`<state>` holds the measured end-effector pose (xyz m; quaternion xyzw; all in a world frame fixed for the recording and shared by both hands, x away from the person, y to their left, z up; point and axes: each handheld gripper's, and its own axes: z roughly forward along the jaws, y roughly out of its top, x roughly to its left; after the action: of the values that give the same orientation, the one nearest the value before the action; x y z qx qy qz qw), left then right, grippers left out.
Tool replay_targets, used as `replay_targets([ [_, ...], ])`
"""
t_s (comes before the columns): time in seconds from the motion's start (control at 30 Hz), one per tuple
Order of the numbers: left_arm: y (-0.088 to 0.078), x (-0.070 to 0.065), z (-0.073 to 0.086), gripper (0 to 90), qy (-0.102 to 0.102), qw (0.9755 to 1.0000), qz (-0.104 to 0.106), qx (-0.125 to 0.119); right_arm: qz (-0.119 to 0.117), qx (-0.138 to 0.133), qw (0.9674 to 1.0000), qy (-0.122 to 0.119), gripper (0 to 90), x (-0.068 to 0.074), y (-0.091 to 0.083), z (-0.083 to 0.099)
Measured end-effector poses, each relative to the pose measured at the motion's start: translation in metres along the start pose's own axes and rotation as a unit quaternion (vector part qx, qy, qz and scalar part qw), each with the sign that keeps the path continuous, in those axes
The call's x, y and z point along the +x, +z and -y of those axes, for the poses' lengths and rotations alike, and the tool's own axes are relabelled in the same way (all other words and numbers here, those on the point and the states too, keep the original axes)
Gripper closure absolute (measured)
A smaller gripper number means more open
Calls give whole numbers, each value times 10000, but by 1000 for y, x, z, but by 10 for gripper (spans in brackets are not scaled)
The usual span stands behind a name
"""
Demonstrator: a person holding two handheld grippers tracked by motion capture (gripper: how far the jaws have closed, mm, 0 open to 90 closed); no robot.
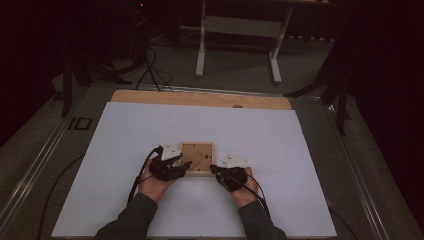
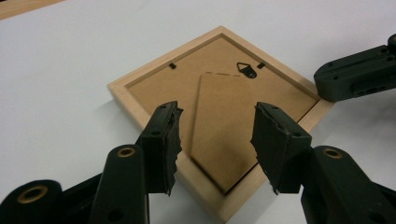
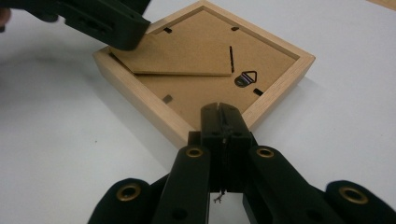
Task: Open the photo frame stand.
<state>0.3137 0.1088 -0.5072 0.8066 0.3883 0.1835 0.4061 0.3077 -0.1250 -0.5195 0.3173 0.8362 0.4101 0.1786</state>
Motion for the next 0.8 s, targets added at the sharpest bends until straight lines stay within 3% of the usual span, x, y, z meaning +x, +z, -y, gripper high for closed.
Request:
replay_targets([
  [0.13,9,-4,-5,511,79,9999,14,148,-12,-5,10000,11,895,0,0,0],
  [0.3,16,-9,-7,511,353,9986,-35,383,-27,-11,10000,2,895,-1,0,0],
  [0.53,19,-9,-7,493,392,9976,-35,562,-14,-12,10000,-19,894,0,0,0],
  [0.67,21,-4,-7,487,233,9982,100,537,-7,-16,10000,-33,894,0,0,0],
  [0.8,21,-2,-7,484,221,9980,142,579,-7,-20,10000,-34,894,0,0,0],
])
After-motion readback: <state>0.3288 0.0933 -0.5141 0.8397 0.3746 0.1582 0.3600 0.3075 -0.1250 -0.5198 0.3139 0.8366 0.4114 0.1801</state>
